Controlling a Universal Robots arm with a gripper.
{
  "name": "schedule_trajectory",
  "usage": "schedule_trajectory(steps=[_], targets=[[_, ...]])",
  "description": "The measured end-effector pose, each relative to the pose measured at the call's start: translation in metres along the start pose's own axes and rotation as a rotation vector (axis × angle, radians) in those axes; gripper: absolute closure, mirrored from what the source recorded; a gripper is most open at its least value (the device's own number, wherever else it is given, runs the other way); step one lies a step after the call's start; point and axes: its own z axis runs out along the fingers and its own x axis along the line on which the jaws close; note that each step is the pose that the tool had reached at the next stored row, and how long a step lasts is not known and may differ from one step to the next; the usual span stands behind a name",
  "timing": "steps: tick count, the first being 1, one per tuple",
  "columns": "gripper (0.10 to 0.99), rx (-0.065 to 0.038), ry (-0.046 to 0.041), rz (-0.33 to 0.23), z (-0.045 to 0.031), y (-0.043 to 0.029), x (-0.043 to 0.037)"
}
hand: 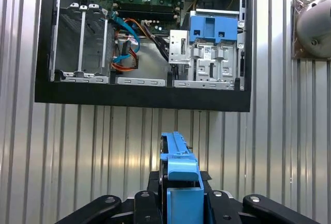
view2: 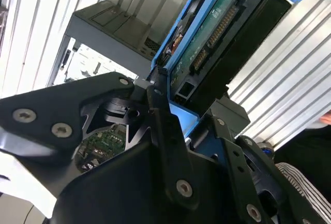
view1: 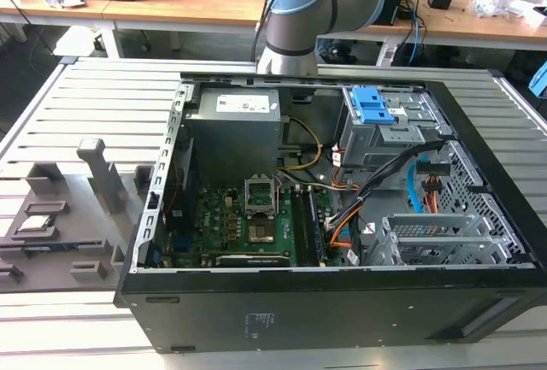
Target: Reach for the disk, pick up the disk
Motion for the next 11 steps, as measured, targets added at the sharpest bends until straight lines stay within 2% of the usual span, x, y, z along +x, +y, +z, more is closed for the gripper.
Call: schedule_trajectory(steps=[1, 3, 6, 9, 10, 11], targets=[[0.718, 0.0, -0.0001, 0.0, 0.0001, 0.0027, 0.0089], [0.718, 0.0, 0.0, 0.0, 0.0005, 0.0093, 0.0156], [0.718, 0.0, 0.0, 0.0, 0.0016, 0.027, 0.0274], [0.718, 0.001, -0.0001, 0.0, 0.0022, 0.0379, 0.0329], [0.718, 0.001, 0.0001, 0.0, 0.0025, 0.0449, 0.0363], [0.718, 0.001, 0.0001, 0.0, 0.0028, 0.0477, 0.0377]])
